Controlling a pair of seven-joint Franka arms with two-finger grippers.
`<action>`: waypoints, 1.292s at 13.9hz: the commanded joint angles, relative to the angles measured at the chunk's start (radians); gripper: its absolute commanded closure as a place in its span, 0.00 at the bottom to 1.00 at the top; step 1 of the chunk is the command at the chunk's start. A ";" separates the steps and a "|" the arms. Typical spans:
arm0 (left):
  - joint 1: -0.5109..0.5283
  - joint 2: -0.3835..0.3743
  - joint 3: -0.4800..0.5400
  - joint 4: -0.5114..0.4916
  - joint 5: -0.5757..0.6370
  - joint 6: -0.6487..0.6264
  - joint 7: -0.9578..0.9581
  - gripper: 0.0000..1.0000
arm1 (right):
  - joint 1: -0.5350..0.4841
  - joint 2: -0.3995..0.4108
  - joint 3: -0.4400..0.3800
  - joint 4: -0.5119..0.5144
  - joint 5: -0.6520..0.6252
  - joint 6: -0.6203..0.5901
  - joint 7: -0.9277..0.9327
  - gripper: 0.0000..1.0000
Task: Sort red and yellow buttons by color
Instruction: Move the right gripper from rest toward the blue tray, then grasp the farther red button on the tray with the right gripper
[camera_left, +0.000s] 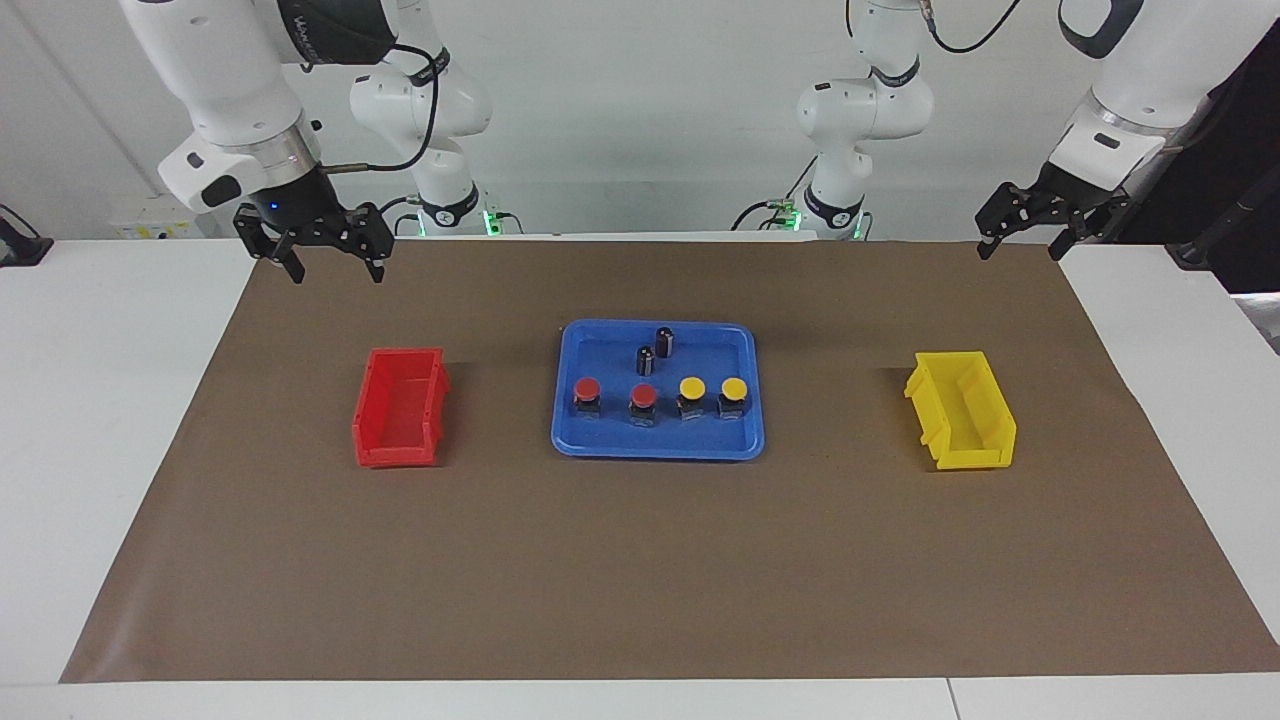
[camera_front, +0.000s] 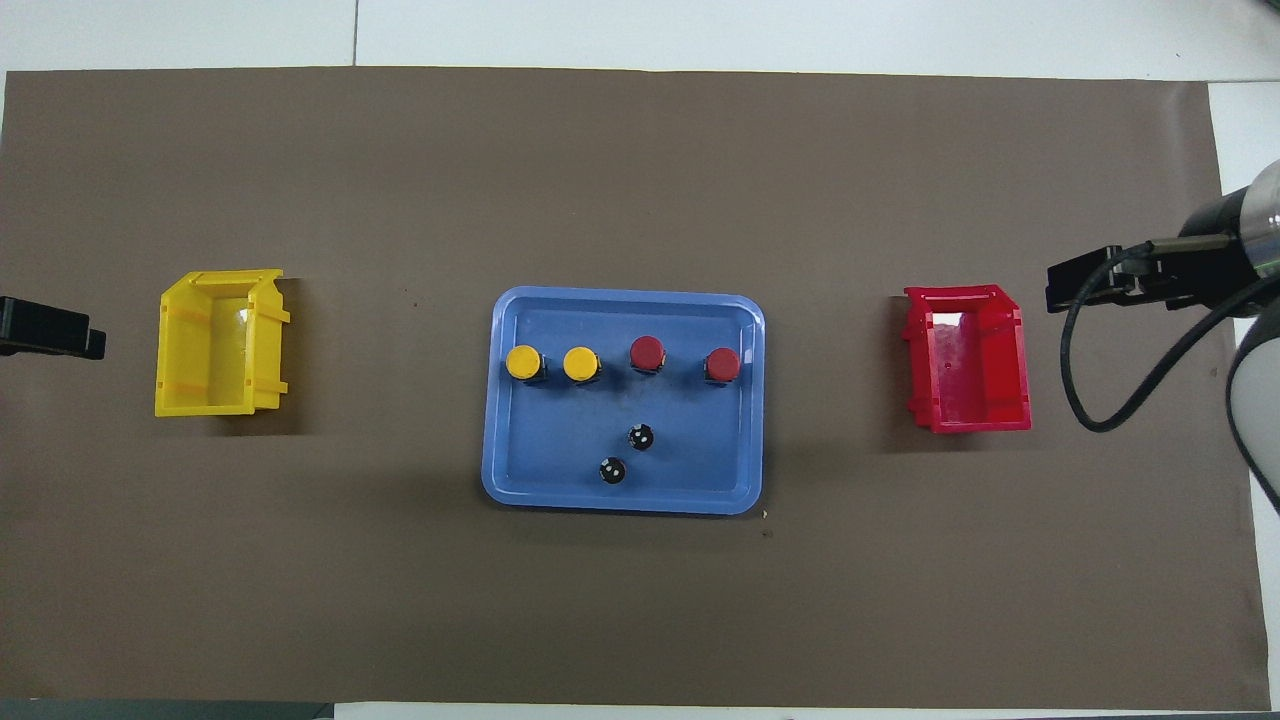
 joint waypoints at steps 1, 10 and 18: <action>0.012 -0.027 -0.010 -0.027 0.009 -0.005 0.009 0.00 | 0.093 0.179 0.014 0.237 -0.004 -0.069 0.123 0.00; 0.012 -0.027 -0.008 -0.027 0.009 -0.005 0.009 0.00 | 0.328 0.275 0.017 -0.053 -0.027 0.455 0.443 0.00; 0.012 -0.027 -0.010 -0.027 0.009 -0.005 0.009 0.00 | 0.384 0.284 0.017 -0.299 -0.027 0.666 0.497 0.03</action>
